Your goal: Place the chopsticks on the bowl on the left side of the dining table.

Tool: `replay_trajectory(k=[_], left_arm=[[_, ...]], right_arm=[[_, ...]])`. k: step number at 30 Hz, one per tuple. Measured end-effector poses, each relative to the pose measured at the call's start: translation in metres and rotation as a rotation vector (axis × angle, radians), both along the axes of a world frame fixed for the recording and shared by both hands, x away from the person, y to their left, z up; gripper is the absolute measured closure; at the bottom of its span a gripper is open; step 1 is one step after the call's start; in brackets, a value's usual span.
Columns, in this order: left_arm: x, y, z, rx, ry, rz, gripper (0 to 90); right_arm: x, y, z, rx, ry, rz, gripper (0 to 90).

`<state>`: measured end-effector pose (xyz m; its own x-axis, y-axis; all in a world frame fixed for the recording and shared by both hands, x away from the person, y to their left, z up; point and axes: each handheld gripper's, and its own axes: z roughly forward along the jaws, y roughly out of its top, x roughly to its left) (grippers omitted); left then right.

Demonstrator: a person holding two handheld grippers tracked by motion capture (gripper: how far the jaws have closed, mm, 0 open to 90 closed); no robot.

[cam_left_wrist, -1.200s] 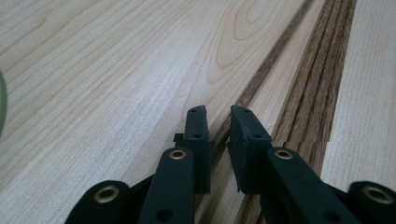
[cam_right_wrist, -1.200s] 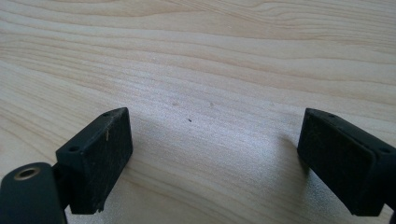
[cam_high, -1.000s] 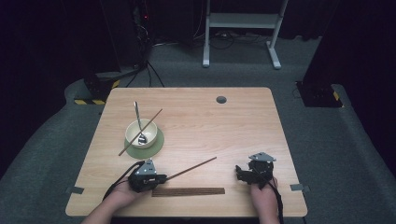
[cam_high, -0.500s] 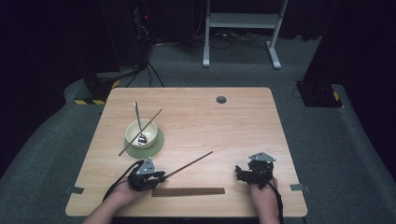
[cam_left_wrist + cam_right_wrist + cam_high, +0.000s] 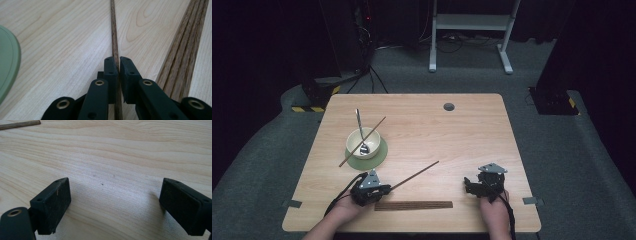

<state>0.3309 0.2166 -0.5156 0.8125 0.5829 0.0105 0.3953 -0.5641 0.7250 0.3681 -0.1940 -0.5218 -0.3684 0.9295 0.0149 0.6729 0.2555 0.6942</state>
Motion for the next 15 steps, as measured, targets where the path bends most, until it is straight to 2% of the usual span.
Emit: replay_trajectory(k=[8, 10, 11, 15], left_arm=[[-0.002, 0.004, 0.01, -0.08, -0.025, 0.035, 83.5], [-0.001, 0.006, 0.013, -0.084, -0.035, 0.03, 83.5], [-0.002, 0.007, 0.014, -0.101, -0.027, 0.047, 83.6], [-0.003, 0.009, 0.018, -0.13, -0.045, 0.052, 83.6]], right_arm=[[0.0, 0.0, 0.0, -0.004, -0.006, 0.004, 10.1], [0.0, 0.0, 0.0, -0.006, -0.008, 0.006, 10.1], [0.0, 0.0, 0.0, -0.004, -0.006, 0.005, 10.1], [0.0, 0.0, 0.0, -0.004, -0.007, 0.004, 10.1]])
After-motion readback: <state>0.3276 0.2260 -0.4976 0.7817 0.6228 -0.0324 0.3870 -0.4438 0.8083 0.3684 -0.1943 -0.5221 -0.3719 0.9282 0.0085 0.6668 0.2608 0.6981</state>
